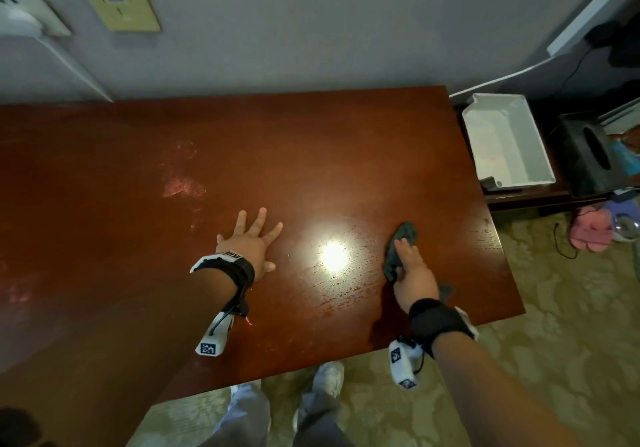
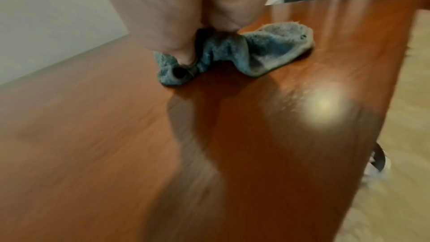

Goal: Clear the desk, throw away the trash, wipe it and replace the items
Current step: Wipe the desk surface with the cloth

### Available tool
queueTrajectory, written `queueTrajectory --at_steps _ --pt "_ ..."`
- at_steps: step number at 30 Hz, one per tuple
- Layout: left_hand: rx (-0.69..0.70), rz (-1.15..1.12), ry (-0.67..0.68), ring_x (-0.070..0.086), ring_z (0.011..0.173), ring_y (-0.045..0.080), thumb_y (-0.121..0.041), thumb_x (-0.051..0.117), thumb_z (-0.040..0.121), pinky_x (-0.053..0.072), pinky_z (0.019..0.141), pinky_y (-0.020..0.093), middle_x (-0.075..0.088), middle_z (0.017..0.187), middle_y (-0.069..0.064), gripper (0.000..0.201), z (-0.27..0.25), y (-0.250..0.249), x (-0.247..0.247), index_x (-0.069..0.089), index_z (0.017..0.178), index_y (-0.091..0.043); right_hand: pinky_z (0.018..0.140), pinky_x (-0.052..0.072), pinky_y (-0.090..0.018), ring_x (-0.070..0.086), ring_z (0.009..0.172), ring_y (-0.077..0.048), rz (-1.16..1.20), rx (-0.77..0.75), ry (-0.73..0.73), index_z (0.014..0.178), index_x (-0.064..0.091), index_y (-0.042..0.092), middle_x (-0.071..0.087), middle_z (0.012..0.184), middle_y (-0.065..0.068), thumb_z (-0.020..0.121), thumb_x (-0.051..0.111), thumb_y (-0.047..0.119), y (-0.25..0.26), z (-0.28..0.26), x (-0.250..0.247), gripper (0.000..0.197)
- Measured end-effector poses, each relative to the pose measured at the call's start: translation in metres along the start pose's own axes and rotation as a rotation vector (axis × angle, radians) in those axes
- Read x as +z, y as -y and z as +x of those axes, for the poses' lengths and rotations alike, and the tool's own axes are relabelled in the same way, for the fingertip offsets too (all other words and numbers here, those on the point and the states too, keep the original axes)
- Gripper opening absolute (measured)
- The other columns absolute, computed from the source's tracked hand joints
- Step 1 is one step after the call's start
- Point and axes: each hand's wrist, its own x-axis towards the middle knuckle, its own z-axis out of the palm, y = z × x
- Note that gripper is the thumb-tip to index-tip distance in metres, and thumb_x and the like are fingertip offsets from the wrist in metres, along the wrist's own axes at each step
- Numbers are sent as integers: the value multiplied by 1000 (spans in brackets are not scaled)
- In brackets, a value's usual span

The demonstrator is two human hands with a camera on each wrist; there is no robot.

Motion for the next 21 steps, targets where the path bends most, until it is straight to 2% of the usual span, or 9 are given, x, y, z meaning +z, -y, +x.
queueTrajectory --at_steps 4,6,8,10,13,16,17,19,21 --pt "0 -10 9 -27 145 29 -42 56 96 14 114 67 -37 154 -12 85 0 1 0 -9 150 -51 118 8 -31 0 150 -16 -107 -193 207 154 15 34 -1 159 18 79 51 -20 67 -34 41 100" --pt "9 -14 -1 -25 146 30 -42 55 96 14 114 67 -35 155 -11 84 -1 1 -1 -8 150 -50 116 10 -29 -3 149 -13 -143 -364 234 154 16 36 -1 161 19 78 45 -22 95 -62 75 100" --pt "20 -17 -4 -24 146 30 -40 56 96 14 114 68 -34 156 -11 82 -2 1 -3 -6 151 -50 119 15 -36 -5 149 -12 -182 -504 301 155 16 35 0 162 18 82 43 -19 118 -91 106 95" --pt "30 -33 20 -23 147 31 -40 55 97 15 114 67 -31 157 -9 81 -5 1 -9 -4 152 -48 121 16 -39 -4 151 -14 -238 -571 372 155 16 32 2 163 16 87 41 -16 133 -109 126 87" --pt "104 -39 32 -14 150 28 -41 48 100 15 119 57 -21 162 -5 71 -17 10 -11 3 155 -40 121 13 -37 -3 151 -14 -279 -557 425 156 15 29 2 164 14 88 41 -15 139 -107 124 85" --pt "134 -73 -41 -4 151 23 -42 44 101 10 122 48 -9 164 -3 66 -45 40 0 7 156 -37 121 19 -39 -1 151 -13 -324 -502 466 157 12 31 -1 163 15 89 49 -11 128 -94 110 88" --pt "111 -85 -86 -2 151 22 -41 44 101 12 122 45 -7 164 -4 65 -56 55 7 10 156 -38 120 23 -41 8 151 -16 -291 -451 418 156 14 33 2 163 15 90 50 -8 122 -90 106 86" --pt "35 -126 -163 4 151 20 -37 46 100 18 121 41 0 164 -7 62 -79 91 21 17 154 -40 115 35 -42 35 142 -21 -191 -301 301 154 17 40 12 162 12 88 47 -8 108 -88 92 87" --pt "-69 -163 -214 14 149 20 -33 51 98 27 118 40 9 163 -9 60 -103 129 36 25 152 -41 110 41 -37 48 132 -20 -174 -187 220 154 19 39 20 161 9 86 41 -13 87 -86 74 88"
